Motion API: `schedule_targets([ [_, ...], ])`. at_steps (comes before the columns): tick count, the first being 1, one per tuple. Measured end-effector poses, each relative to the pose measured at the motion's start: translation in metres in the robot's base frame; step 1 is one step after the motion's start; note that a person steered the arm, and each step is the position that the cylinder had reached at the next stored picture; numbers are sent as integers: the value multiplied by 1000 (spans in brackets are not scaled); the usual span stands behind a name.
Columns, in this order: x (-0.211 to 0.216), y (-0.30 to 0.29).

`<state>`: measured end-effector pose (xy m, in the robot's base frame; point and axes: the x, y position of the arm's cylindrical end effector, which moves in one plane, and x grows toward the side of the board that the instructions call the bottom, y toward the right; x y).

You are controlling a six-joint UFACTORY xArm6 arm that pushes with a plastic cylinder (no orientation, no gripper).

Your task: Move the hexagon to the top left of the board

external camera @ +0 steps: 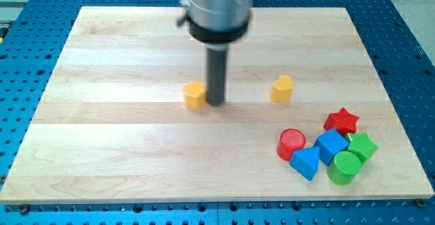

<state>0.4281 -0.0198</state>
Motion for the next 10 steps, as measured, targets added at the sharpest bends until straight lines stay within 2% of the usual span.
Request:
schedule_targets([
  [1, -33, -52],
  [2, -12, 2],
  [3, 8, 6],
  [4, 41, -20],
  [5, -7, -87],
  [6, -20, -124],
  [7, 29, -108],
  [9, 65, -125],
  [10, -5, -160],
])
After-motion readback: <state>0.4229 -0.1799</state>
